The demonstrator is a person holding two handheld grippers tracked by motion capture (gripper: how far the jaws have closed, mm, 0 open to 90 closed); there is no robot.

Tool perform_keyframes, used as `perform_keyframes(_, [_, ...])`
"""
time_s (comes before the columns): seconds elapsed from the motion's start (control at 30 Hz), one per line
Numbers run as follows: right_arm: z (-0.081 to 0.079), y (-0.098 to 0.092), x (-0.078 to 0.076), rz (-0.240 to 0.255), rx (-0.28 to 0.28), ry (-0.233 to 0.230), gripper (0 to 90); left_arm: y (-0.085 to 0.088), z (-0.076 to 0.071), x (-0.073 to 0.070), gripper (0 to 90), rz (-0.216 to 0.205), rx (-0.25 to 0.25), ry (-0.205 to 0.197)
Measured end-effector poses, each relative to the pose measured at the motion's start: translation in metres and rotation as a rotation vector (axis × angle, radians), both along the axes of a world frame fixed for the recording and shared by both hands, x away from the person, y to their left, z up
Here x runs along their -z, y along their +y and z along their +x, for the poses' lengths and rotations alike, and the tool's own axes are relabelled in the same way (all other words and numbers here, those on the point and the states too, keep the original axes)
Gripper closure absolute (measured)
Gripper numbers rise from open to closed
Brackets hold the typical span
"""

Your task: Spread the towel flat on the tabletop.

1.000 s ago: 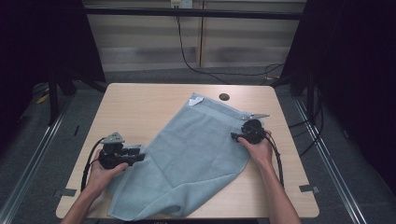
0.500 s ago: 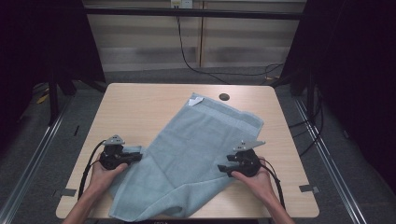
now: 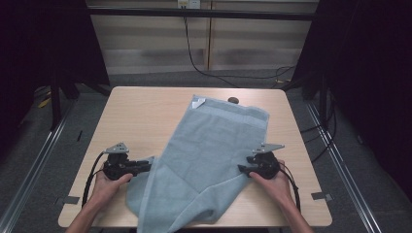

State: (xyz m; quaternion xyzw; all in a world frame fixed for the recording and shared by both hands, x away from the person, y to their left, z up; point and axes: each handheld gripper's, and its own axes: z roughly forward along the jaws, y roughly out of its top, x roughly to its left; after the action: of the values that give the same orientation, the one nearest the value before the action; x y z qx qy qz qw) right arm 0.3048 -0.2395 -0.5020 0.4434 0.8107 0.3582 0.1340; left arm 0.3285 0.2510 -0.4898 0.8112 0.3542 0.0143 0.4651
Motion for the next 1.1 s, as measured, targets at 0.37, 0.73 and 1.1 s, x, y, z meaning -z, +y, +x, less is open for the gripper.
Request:
perform_keyframes(0.37, [0.009,-0.015,-0.013,0.021,0.094,-0.048,43.7,-0.010,0.007,0.013,60.3,0.040,-0.047,0.023])
perform_keyframes(0.73, [-0.056,0.101,-0.031,0.169,-0.343,0.021,42.9,-0.016,0.007,0.016,52.2,0.116,-0.070,-0.026])
perform_keyframes(1.1, [-0.059,0.147,-0.006,0.089,-0.490,0.025,35.9,-0.021,0.002,0.013,85.5,0.120,0.006,-0.032])
